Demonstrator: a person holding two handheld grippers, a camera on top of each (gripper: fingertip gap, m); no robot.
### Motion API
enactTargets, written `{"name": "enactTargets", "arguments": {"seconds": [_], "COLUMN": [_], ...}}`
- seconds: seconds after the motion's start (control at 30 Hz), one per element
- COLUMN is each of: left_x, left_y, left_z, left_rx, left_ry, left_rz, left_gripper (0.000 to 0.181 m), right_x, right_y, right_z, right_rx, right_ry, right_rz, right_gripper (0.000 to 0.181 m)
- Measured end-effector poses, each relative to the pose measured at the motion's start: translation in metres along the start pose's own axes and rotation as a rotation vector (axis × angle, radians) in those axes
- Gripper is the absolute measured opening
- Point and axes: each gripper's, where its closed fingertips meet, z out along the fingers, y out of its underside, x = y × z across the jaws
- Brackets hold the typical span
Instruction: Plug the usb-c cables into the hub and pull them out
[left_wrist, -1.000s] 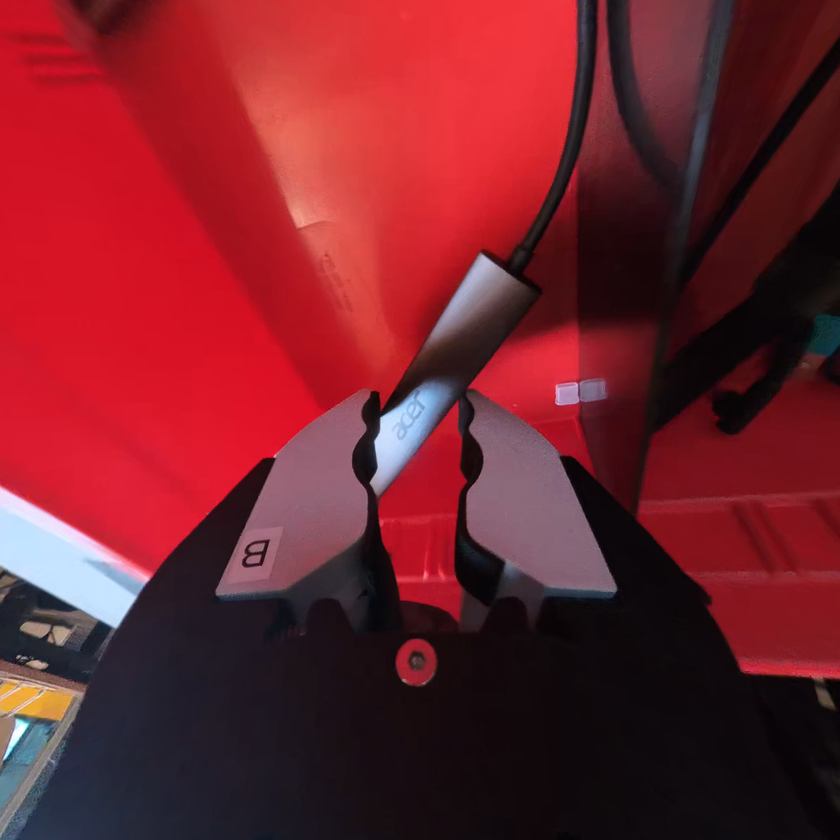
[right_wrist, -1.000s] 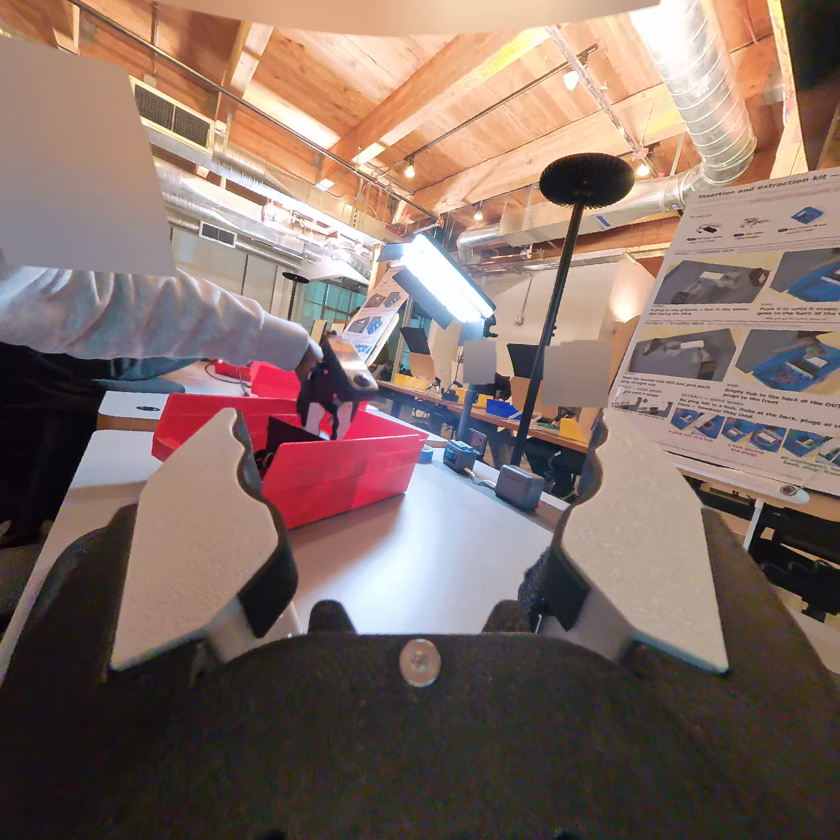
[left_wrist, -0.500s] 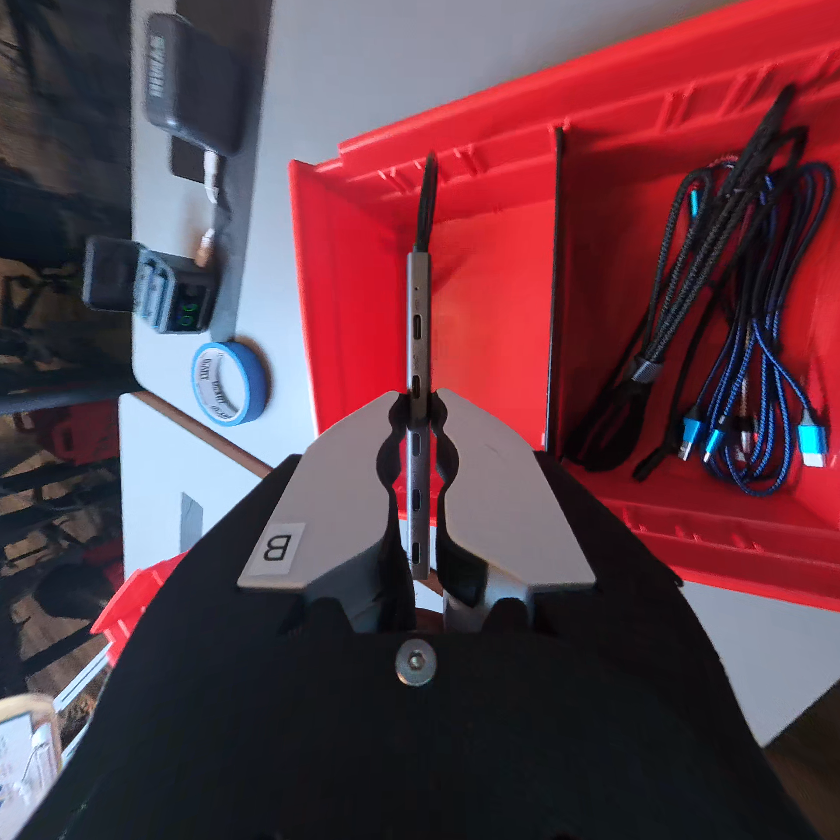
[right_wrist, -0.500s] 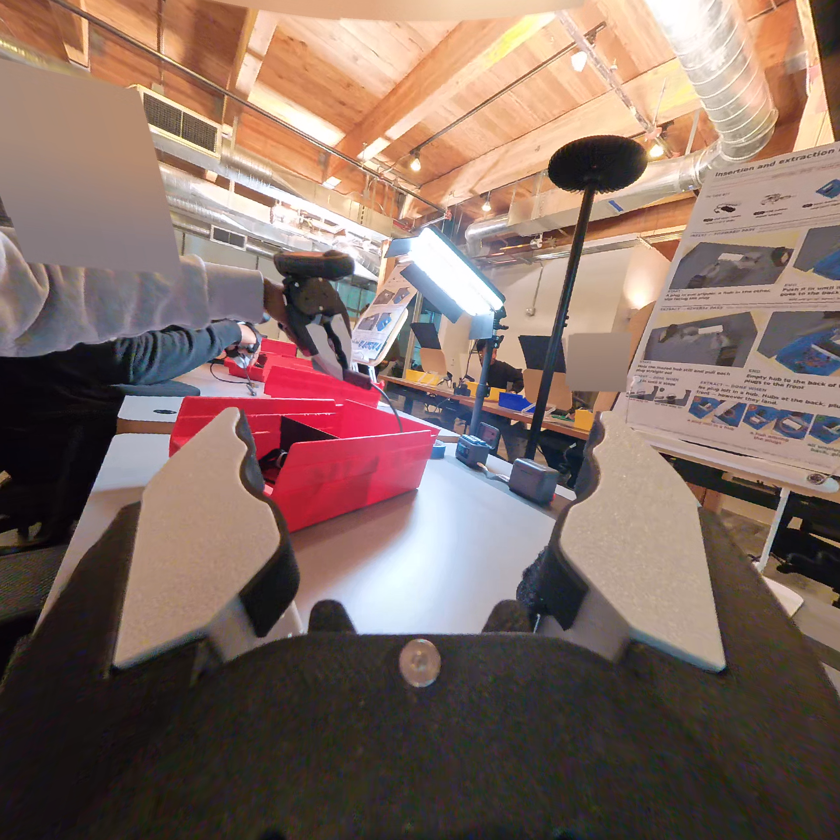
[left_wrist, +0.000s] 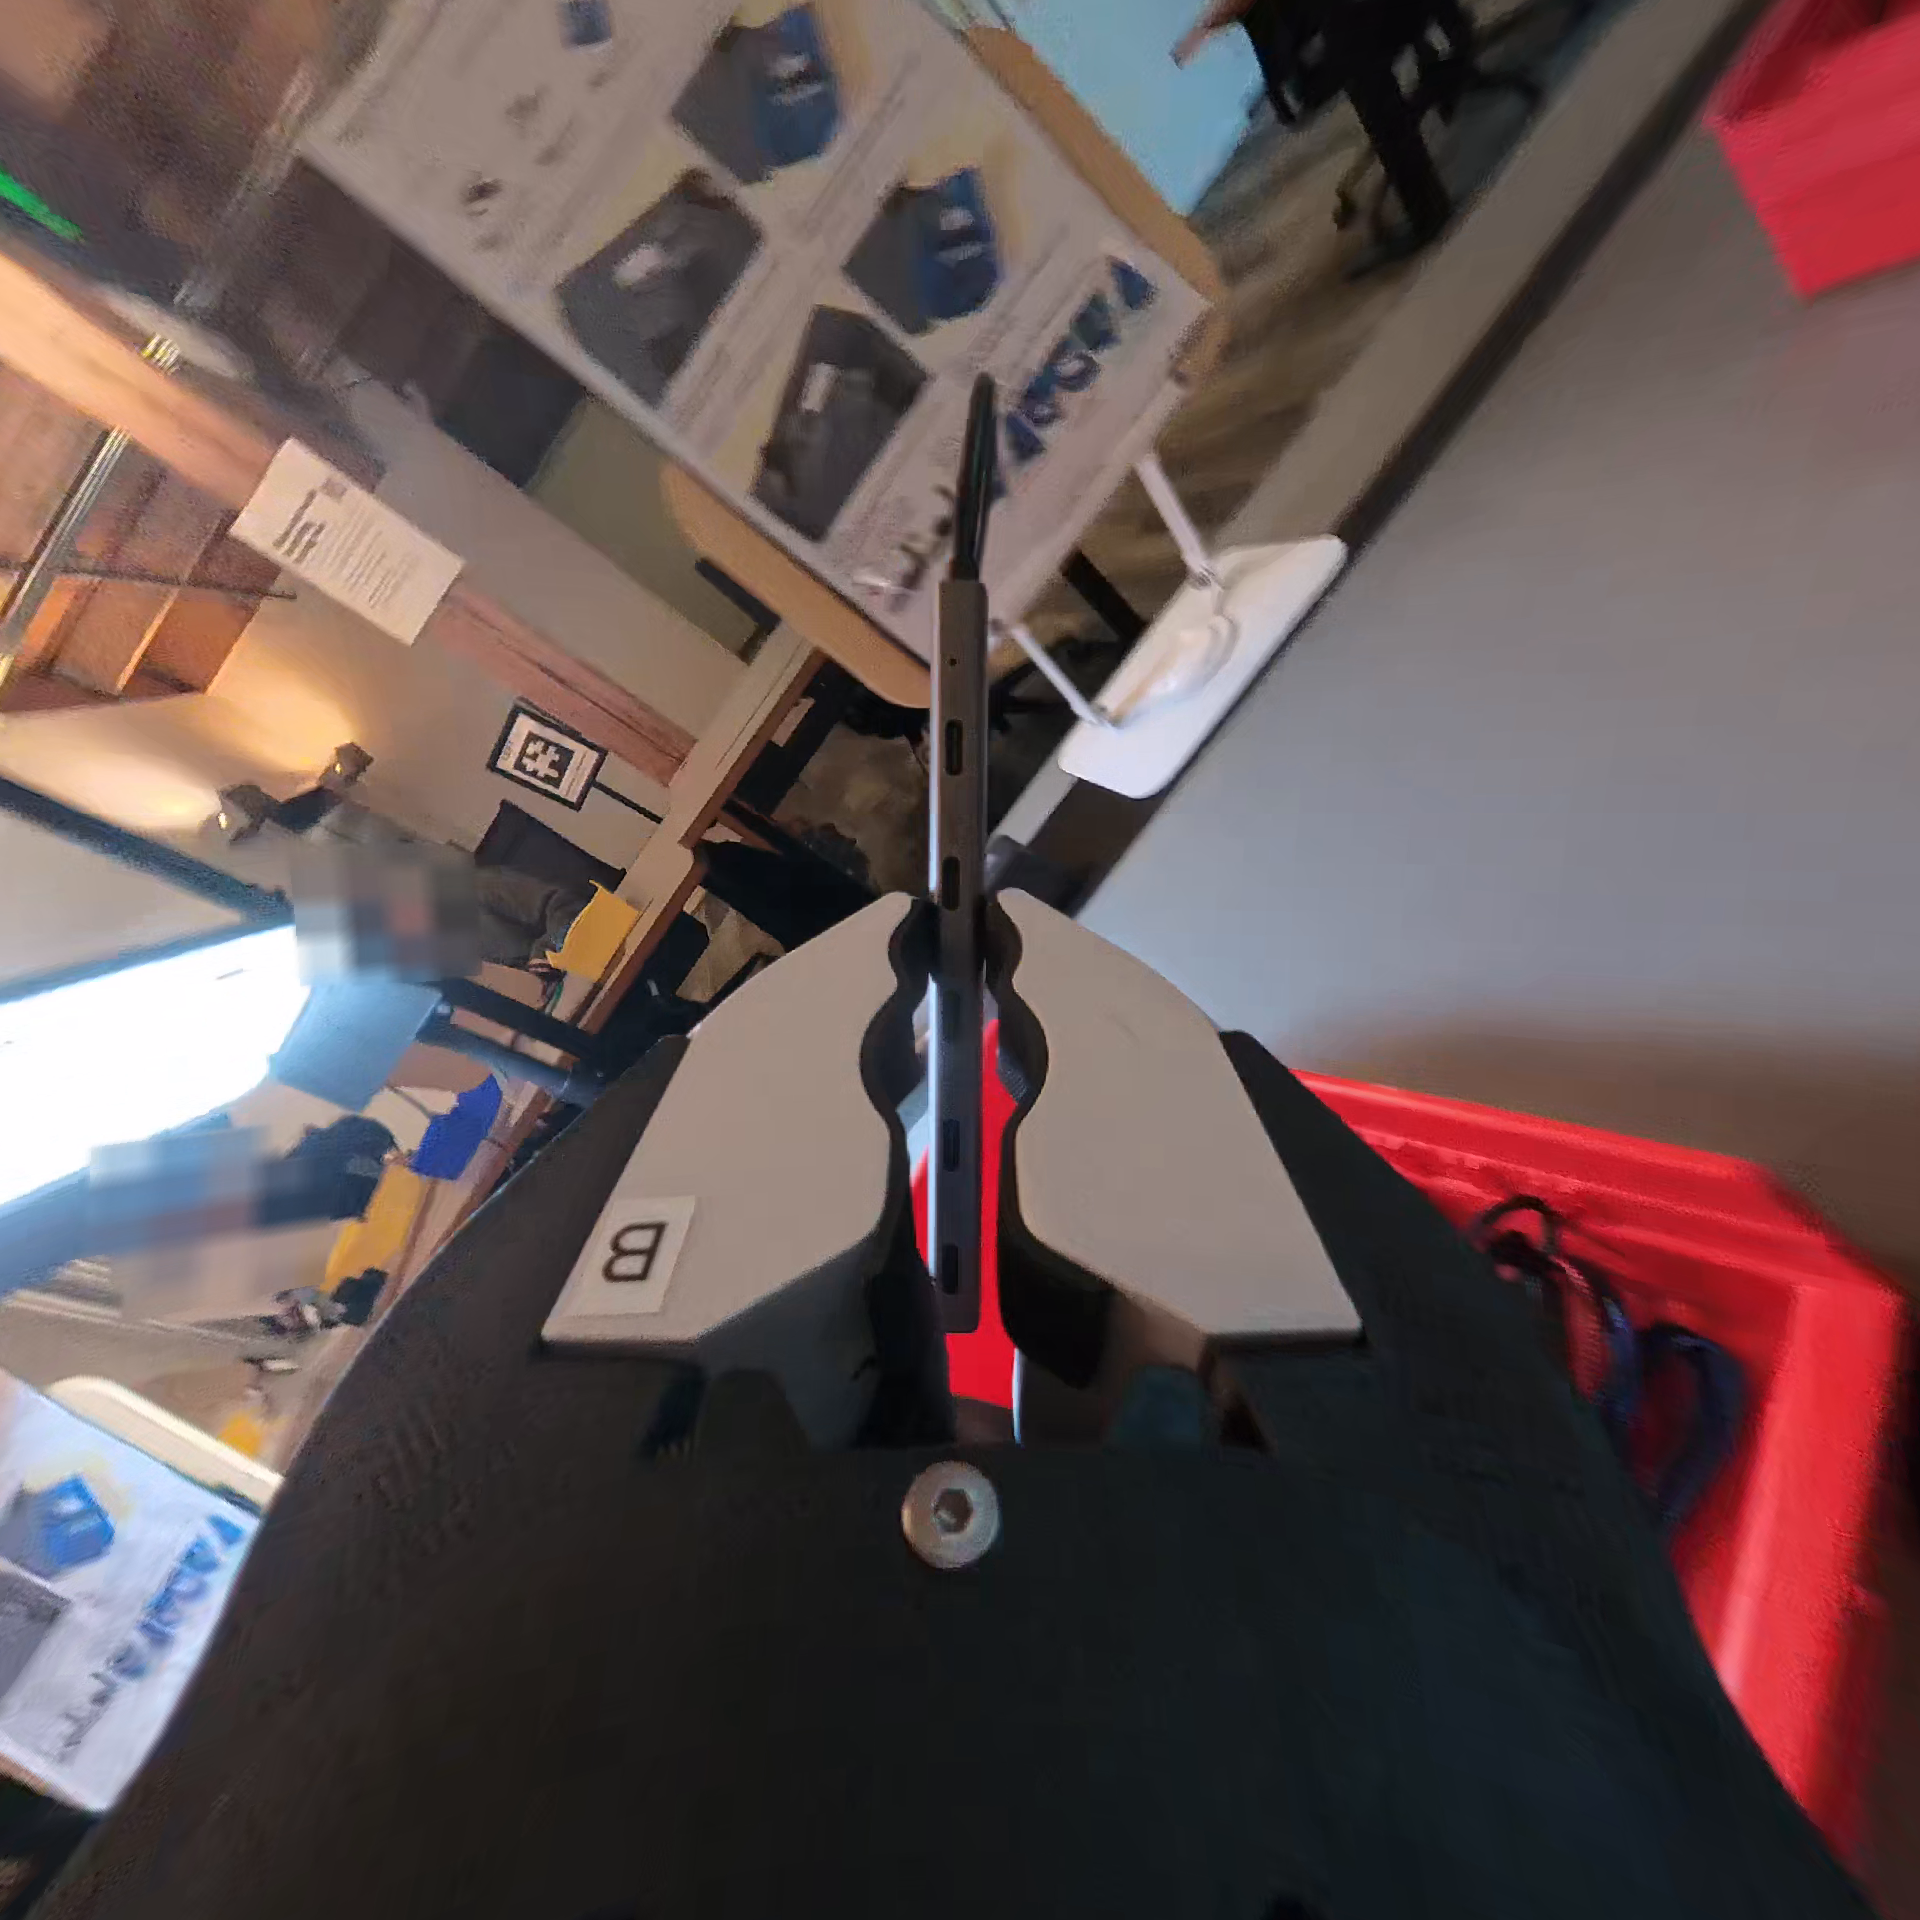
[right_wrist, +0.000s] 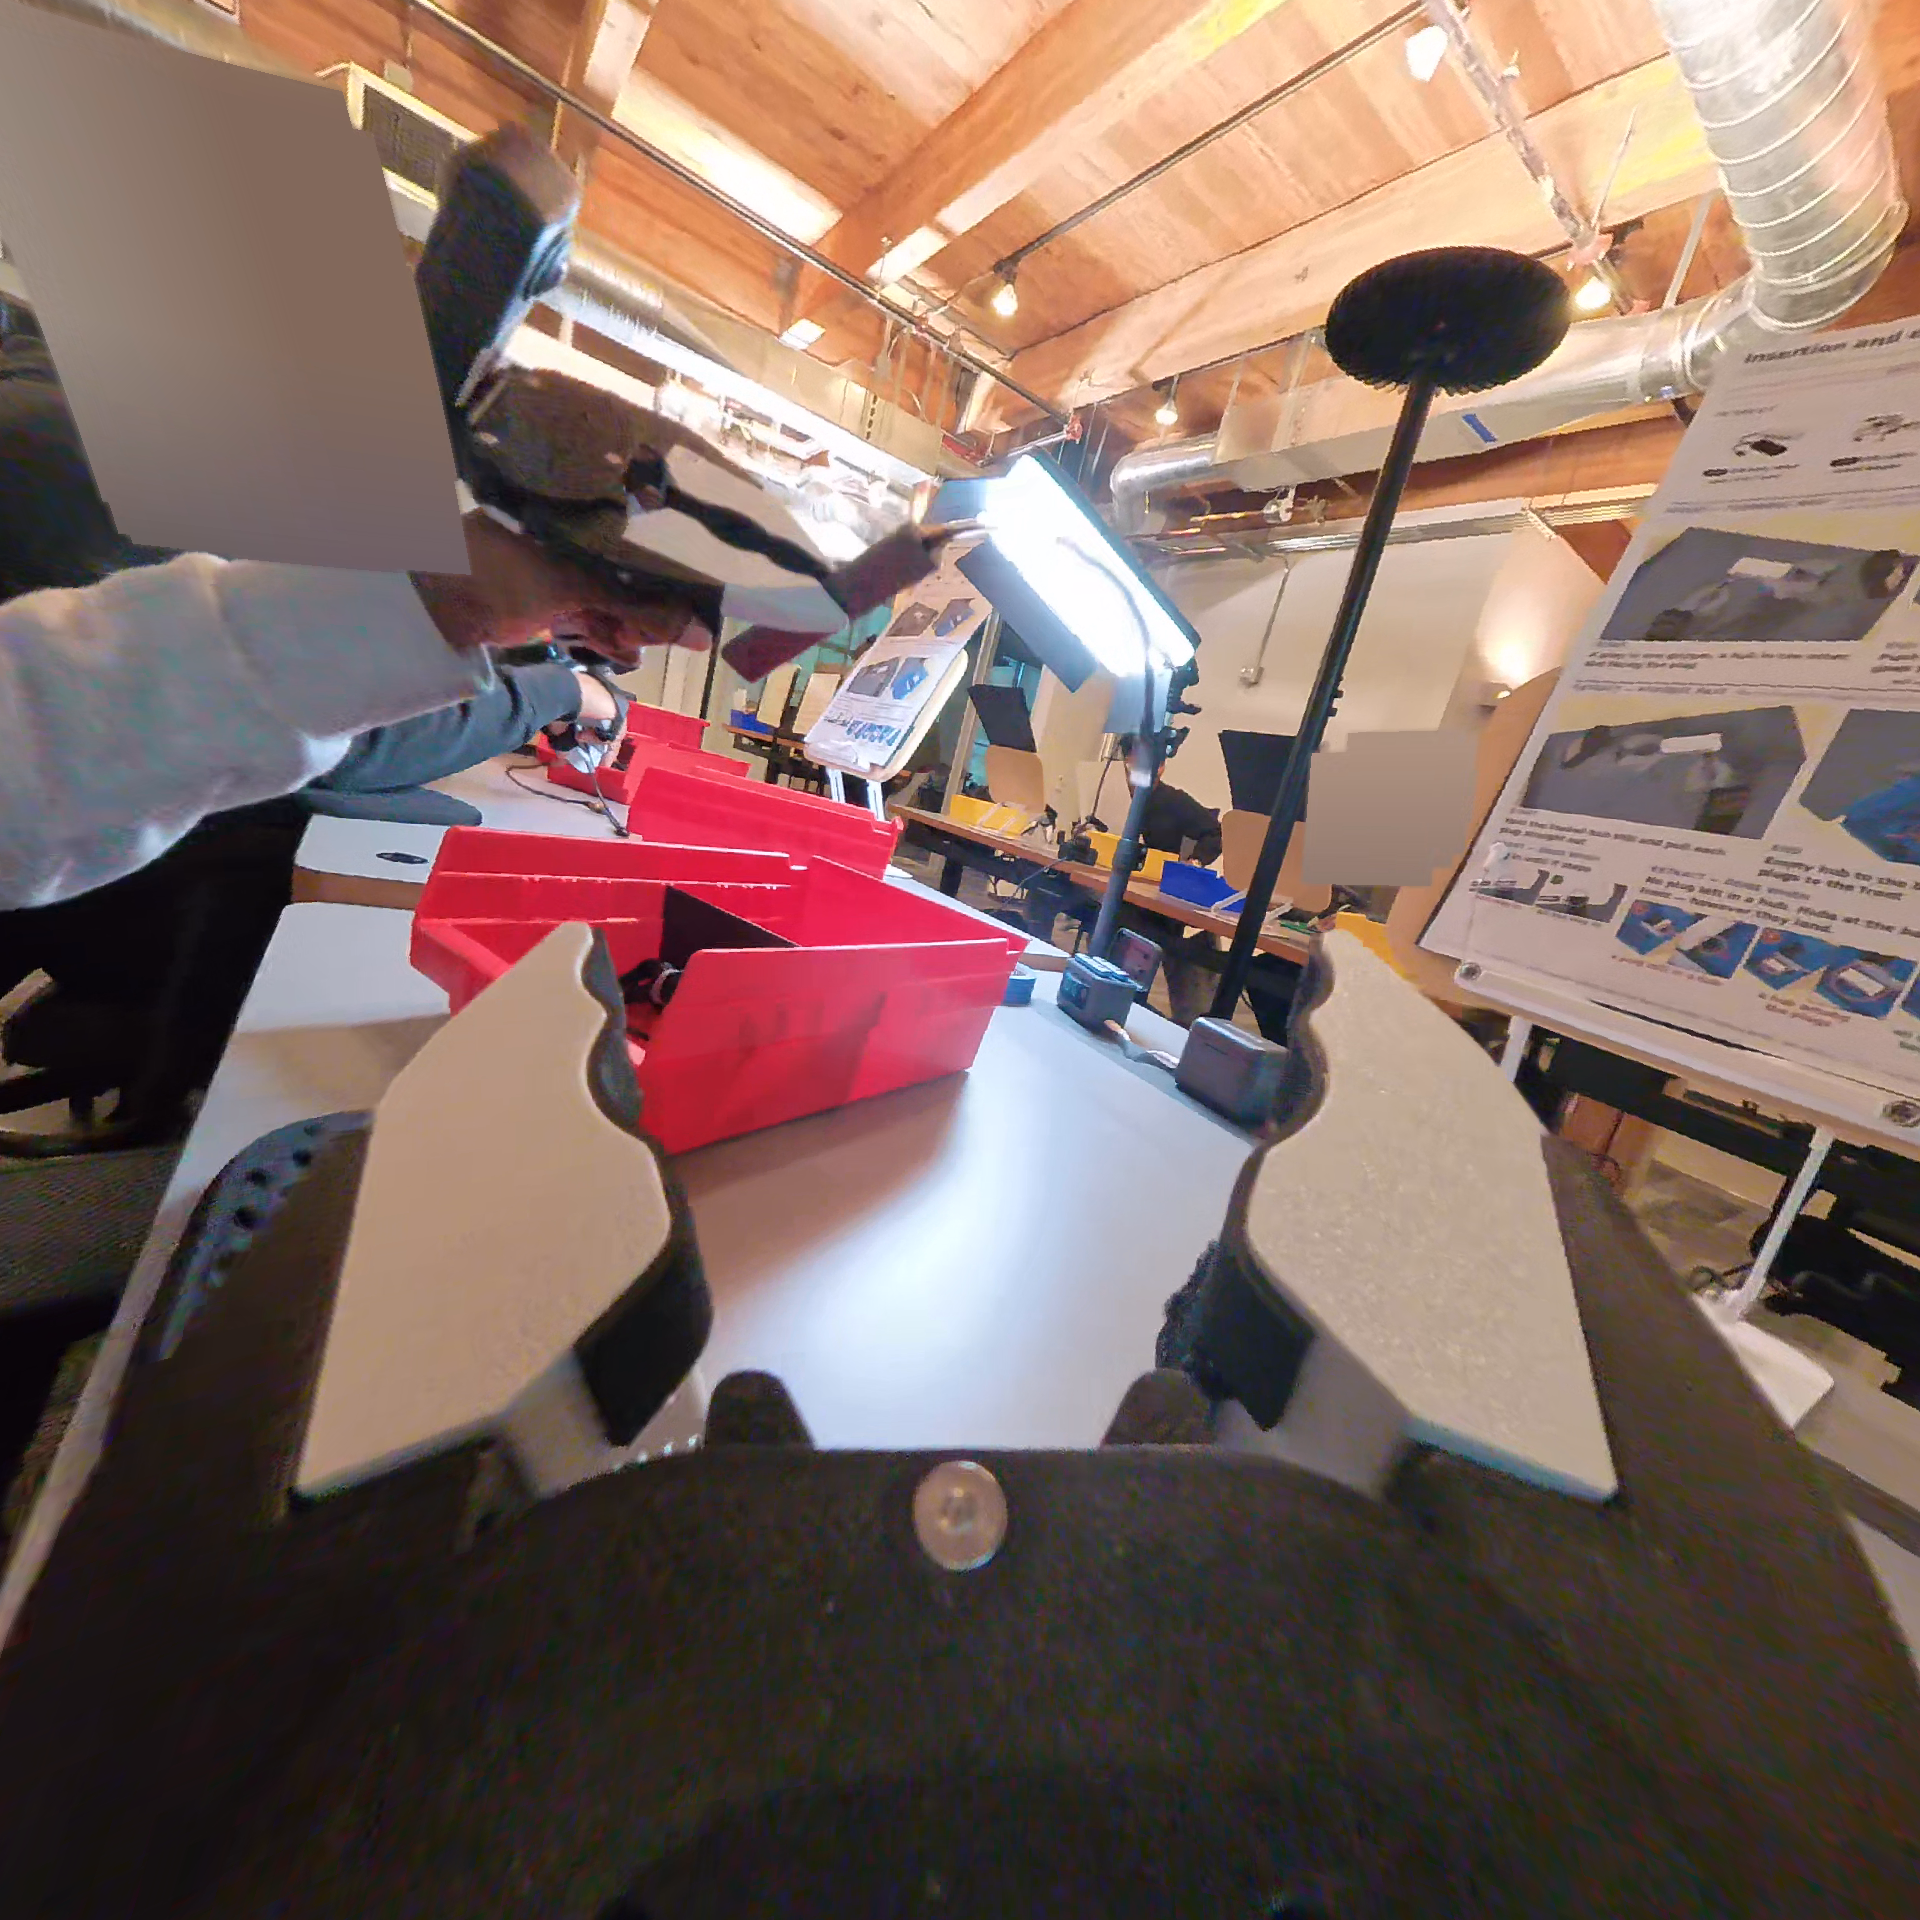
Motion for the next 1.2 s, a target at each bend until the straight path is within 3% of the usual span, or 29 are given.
{"name": "enactTargets", "arguments": {"seconds": [0.17,0.3,0.37,0.47,0.7,0.77,0.8,0.9,1.03,1.2], "left_x": [0.095,0.147,0.17,0.198,0.236,0.246,0.248,0.238,0.211,0.179], "left_y": [-0.02,-0.024,-0.027,-0.035,-0.054,-0.058,-0.061,-0.071,-0.087,-0.07], "left_z": [0.022,0.042,0.048,0.051,0.047,0.043,0.042,0.04,0.019,-0.013], "left_rx": [-0.164,-0.212,-0.2,-0.175,-0.107,-0.078,-0.066,-0.017,0.118,0.286], "left_ry": [0.038,0.059,0.117,0.197,0.323,0.37,0.372,0.359,0.327,0.242], "left_rz": [0.347,0.628,0.66,0.66,0.709,0.722,0.713,0.577,0.109,-0.428], "left_gripper": [0.01,0.009,0.01,0.01,0.01,0.01,0.01,0.014,0.042,0.043], "right_x": [0.001,-0.008,-0.009,-0.009,-0.004,0.004,0.003,0.005,0.037,0.04], "right_y": [-0.005,0.013,0.022,0.039,0.078,0.075,0.073,0.067,0.07,0.087], "right_z": [-0.005,0.0,0.001,0.001,-0.002,-0.002,-0.003,-0.006,-0.038,-0.093], "right_rx": [0.017,-0.068,-0.119,-0.228,-0.492,-0.486,-0.483,-0.503,-0.707,-1.012], "right_ry": [0.028,-0.004,0.022,0.039,0.047,0.11,0.11,0.08,0.019,-0.051], "right_rz": [-0.099,-0.179,-0.32,-0.441,-0.648,-0.732,-0.787,-0.911,-0.954,-0.935], "right_gripper": [0.093,0.089,0.081,0.05,0.054,0.019,0.014,0.009,0.009,0.009]}}
